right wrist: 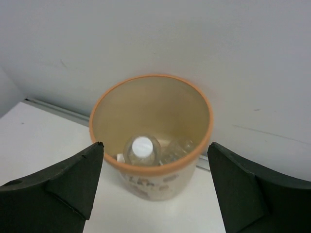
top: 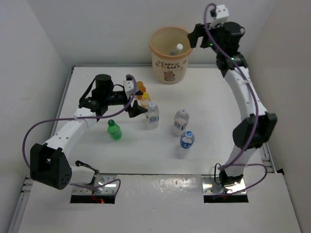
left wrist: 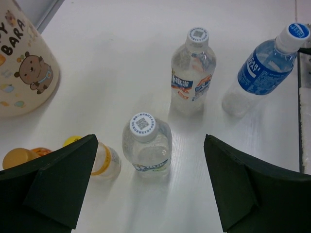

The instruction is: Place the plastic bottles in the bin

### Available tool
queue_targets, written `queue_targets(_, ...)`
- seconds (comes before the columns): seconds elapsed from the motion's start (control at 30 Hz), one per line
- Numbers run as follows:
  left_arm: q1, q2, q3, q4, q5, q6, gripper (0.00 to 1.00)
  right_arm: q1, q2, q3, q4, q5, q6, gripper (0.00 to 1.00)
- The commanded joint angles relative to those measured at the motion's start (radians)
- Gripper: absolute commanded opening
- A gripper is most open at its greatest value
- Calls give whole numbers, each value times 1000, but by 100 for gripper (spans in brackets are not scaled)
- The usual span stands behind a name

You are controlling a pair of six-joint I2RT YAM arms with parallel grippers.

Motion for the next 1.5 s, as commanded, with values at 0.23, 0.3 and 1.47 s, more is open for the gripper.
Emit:
queue_targets(0.23, -83, 116, 10, 30, -6, 164, 95, -144, -492, -481, -236, -257, 68, 84)
queue_targets(0.3, -83, 146, 28, 30, -6, 165, 95, -158, -572, -544, -261, -286, 59, 84)
queue_targets(1.47, -110, 234, 664, 145, -332, -199, 1, -125, -991, -956, -546, -505, -63, 84)
